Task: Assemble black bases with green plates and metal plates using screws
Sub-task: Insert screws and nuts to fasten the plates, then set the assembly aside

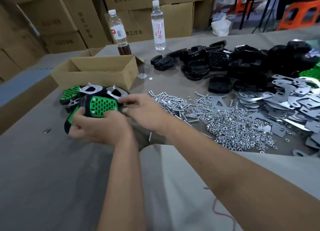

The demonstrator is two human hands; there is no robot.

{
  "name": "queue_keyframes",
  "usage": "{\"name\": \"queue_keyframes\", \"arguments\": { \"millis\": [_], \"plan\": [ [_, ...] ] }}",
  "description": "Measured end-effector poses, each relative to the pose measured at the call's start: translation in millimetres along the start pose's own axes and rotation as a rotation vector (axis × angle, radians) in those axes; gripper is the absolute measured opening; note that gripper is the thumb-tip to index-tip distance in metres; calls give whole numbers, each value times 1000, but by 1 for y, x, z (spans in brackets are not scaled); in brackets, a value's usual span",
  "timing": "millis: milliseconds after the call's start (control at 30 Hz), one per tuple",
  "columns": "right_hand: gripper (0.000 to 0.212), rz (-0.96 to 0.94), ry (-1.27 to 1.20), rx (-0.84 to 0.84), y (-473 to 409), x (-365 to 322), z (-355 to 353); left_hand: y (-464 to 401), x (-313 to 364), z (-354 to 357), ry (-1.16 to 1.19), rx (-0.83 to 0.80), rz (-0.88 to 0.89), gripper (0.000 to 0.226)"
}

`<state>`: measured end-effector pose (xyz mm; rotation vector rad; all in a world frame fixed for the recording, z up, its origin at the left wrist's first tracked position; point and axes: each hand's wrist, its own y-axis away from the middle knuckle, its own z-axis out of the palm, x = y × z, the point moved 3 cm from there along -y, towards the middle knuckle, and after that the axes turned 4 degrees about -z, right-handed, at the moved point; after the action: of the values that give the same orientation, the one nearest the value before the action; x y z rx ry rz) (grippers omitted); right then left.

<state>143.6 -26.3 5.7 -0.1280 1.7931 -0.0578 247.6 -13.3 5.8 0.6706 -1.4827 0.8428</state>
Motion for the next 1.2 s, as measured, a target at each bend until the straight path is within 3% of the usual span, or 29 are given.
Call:
{"name": "queue_keyframes", "arguments": {
  "millis": [100, 200, 300, 400, 567, 633, 733, 800, 867, 900, 967, 1000, 1133, 1200],
  "plan": [
    [19, -94, 178, 319, 17, 1, -63, 42, 13, 11, -6, -57, 224, 44],
    [17, -86, 647, 562, 32, 6, -129, 93, 25, 42, 21, -359, 165, 33],
    [25, 129, 1236, 484, 37, 31, -178, 140, 25, 67, -52, -646, 43, 31],
    [43, 335, 1280, 420, 39, 52, -213, 169, 20, 80, -80, -746, -16, 28],
    [37, 201, 1456, 362, 41, 56, -223, 180, 13, 98, -103, -817, -13, 25],
    [32, 90, 1317, 441, 51, 48, -227, 178, 11, 103, -139, -826, 10, 25],
    [34, -17, 619, 653, 75, 33, -242, 186, 14, 112, -183, -930, 150, 26],
    [47, -40, 201, 694, 96, 22, -254, 204, 22, 119, -178, -1042, 234, 41],
    [54, 2, -28, 657, 118, 18, -269, 226, 29, 123, -117, -1149, 116, 41],
    [56, 34, -15, 640, 128, 16, -278, 236, 30, 123, -61, -1193, -47, 35],
    [56, 86, 168, 691, 155, 16, -302, 265, 29, 122, 44, -1285, -392, 30],
    [53, 114, 339, 758, 169, 15, -317, 279, 28, 120, 52, -1320, -441, 31],
    [20, 357, 1154, 968, 216, 24, -376, 329, 31, 107, 30, -1416, -378, 34],
    [39, 559, 1301, 869, 228, 41, -405, 349, 31, 102, 30, -1467, -411, 32]
  ]
}}
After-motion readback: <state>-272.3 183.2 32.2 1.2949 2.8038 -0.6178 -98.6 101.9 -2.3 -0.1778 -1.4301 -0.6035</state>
